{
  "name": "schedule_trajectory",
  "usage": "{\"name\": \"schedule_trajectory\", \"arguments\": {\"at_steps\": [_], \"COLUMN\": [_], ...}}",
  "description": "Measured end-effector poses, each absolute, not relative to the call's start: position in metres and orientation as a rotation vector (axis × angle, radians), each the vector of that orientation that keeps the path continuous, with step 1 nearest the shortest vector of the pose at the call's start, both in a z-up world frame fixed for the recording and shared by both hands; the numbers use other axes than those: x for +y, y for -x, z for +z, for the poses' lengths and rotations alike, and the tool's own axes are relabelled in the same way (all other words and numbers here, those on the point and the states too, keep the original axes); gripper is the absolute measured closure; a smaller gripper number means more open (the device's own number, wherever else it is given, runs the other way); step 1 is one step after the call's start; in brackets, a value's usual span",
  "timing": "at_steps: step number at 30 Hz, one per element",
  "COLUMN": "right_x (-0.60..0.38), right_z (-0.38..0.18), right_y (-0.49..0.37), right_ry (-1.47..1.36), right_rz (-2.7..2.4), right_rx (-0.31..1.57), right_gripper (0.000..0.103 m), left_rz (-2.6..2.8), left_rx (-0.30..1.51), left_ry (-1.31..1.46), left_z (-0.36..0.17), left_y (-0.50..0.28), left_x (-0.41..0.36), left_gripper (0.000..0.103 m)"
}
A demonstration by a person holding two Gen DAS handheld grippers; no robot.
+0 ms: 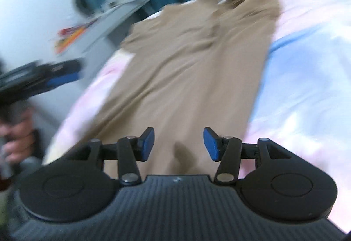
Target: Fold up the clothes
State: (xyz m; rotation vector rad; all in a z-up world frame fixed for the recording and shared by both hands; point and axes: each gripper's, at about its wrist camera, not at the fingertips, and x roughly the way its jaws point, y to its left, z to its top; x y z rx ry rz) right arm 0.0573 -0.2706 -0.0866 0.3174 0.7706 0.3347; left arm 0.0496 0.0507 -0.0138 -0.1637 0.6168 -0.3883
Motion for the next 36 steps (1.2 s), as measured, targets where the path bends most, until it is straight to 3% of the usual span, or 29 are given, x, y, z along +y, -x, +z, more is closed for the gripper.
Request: {"name": "schedule_trajectory", "arguments": {"at_steps": [8, 12, 18, 27, 36], "right_x": [-0.25, -0.236, -0.228, -0.239, -0.264], "right_z": [-0.043, -0.015, -0.035, -0.083, -0.084], "right_y": [-0.076, -0.098, -0.118, -0.129, -0.13], "right_ry": [-0.252, -0.271, -0.315, -0.3, -0.402], "right_rz": [0.113, 0.136, 0.099, -0.023, -0.053], "right_rx": [0.639, 0.559, 0.47, 0.531, 0.512], "right_gripper": [0.045, 0.012, 0.012, 0.012, 0.012], "left_rz": [-0.389, -0.384, -0.327, -0.192, -0.021], "left_rx": [0.575, 0.559, 0.581, 0.581, 0.747], "left_ry": [0.176, 0.187, 0.232, 0.384, 0.659], "left_z": [-0.023, -0.029, -0.044, -0.058, -0.116], "left_y": [-0.053, -0.058, -0.085, -0.144, -0.285], "left_x": [0.064, 0.07, 0.084, 0.111, 0.166], "left_gripper": [0.022, 0.011, 0.005, 0.0, 0.002]}}
